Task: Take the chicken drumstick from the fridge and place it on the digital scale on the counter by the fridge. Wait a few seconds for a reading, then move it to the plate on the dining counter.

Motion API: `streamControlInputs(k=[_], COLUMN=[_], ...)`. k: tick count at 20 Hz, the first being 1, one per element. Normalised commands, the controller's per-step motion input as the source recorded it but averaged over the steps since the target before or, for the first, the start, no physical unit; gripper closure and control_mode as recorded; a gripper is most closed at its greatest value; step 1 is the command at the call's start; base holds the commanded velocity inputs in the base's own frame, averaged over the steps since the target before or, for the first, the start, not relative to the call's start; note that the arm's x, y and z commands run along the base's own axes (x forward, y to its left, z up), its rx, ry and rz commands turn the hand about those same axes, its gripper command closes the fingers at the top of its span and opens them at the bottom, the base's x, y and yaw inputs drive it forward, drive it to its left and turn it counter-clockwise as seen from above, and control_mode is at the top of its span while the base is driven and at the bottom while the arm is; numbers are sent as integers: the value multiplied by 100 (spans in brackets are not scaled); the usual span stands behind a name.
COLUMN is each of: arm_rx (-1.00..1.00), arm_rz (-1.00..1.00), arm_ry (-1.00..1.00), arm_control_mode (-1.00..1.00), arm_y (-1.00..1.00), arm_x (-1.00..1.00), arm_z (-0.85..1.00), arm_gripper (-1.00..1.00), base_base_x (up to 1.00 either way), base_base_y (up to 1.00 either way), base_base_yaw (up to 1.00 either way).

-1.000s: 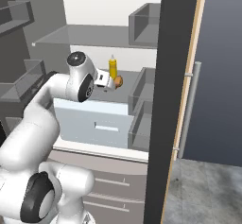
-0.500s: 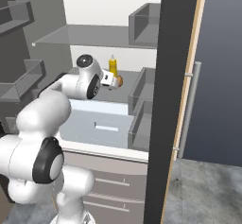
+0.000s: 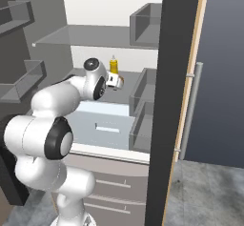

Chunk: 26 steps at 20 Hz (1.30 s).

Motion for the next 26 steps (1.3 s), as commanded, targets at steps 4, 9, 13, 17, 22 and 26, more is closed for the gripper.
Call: streamControlInputs(k=[4, 9, 13, 17, 22, 26], arm_rx=[0, 0, 0, 0, 0, 0], arm_rz=[0, 0, 0, 0, 0, 0], arm_ry=[0, 0, 0, 0, 0, 0], arm_control_mode=[-100, -100, -100, -100, -100, -100], arm_y=[-10, -4, -1, -5, -5, -2], arm_x=[47, 56, 51, 44, 39, 41], arm_z=[-4, -10, -12, -17, -21, -25], arm_gripper=[-100, -100, -100, -100, -100, -100], base_base_x=[0, 0, 0, 0, 0, 0], base_base_y=[0, 0, 0, 0, 0, 0], base_base_yaw=[0, 0, 0, 0, 0, 0])
